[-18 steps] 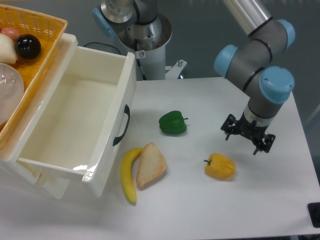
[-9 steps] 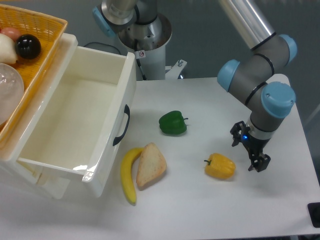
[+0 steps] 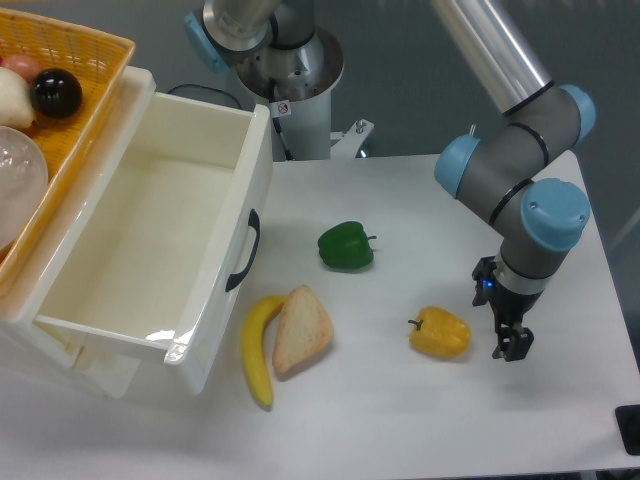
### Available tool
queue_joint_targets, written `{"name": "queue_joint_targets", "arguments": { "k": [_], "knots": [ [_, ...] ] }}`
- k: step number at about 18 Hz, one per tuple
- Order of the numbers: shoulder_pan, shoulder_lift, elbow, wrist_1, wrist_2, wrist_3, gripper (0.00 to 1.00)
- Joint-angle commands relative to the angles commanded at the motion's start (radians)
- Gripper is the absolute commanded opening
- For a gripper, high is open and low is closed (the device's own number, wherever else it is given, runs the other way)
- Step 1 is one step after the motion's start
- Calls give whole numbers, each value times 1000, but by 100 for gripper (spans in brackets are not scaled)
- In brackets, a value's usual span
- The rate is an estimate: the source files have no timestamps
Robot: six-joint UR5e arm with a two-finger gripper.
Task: Pick up the yellow pepper
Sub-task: 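Lower the gripper around the yellow pepper and close on it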
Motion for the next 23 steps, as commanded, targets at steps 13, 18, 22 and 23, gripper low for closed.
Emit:
{"name": "queue_joint_targets", "arguments": {
  "k": [13, 18, 22, 23],
  "knots": [
    [-38, -2, -55, 0, 2, 14, 99],
    [-38, -2, -74, 0, 2, 20, 96],
    [-38, -2, -81, 0, 3, 18, 82],
    [-38, -2, -81, 0, 3, 17, 75]
  ]
}}
